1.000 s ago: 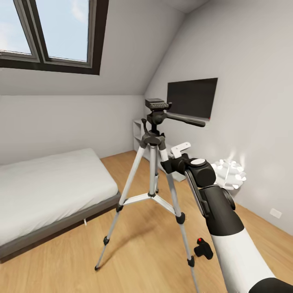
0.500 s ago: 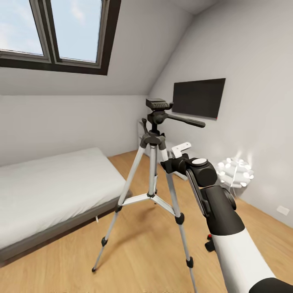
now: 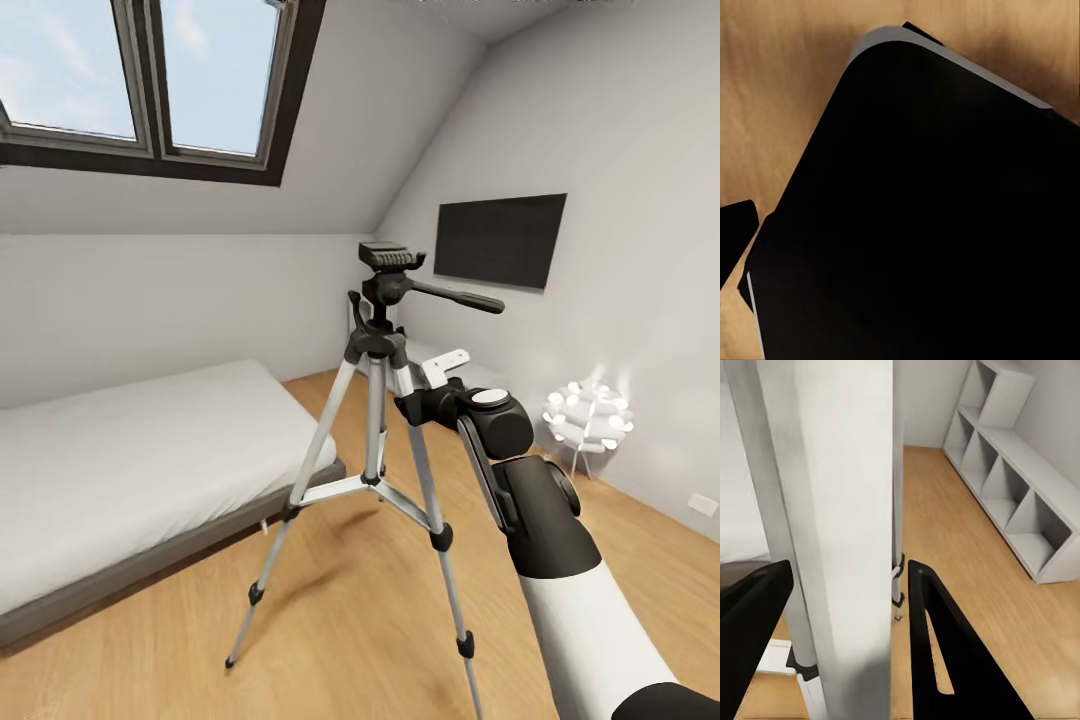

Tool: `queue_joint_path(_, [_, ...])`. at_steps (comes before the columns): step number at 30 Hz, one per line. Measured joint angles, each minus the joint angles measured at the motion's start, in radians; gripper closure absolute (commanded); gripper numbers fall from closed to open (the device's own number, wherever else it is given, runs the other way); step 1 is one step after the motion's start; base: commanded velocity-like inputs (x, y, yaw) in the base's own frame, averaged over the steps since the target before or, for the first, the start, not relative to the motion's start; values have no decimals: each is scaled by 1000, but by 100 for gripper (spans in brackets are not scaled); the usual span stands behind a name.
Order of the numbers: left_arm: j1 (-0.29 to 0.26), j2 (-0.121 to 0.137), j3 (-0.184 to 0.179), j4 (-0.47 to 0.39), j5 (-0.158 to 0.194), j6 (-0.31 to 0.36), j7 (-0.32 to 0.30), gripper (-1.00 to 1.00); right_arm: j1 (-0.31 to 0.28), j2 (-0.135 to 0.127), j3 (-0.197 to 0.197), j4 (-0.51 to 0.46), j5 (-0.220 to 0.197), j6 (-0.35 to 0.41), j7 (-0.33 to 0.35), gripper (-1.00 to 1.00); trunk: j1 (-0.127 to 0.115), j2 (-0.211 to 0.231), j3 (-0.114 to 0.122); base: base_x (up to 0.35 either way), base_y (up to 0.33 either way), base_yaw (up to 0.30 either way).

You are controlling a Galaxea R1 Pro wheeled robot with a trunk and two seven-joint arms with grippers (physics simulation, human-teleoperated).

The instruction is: Attach the digital camera to the camera tripod in the bedroom.

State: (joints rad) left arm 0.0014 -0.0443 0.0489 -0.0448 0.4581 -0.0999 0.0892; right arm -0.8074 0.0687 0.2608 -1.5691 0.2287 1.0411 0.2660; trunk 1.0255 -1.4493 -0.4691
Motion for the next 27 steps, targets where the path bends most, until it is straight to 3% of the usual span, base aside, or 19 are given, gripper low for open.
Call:
queue_joint_path(12, [0,0,-2,0,0,1,0,-100,0,1,1,0,0,0,0,100,0,0,0,-247,237,0])
queue_joint_path(21, [0,1,-3,1,0,2,-1,-100,0,2,2,1,2,-2,6,100,0,0,0,-64,74,0])
queue_joint_path(24, [0,1,-3,2,0,2,-1,-100,0,2,1,1,-3,-5,33,100,0,0,0,-9,10,0])
queue_joint_path(27, [0,1,-3,2,0,2,-1,-100,0,2,-1,1,10,-28,109,100,0,0,0,-3,3,0])
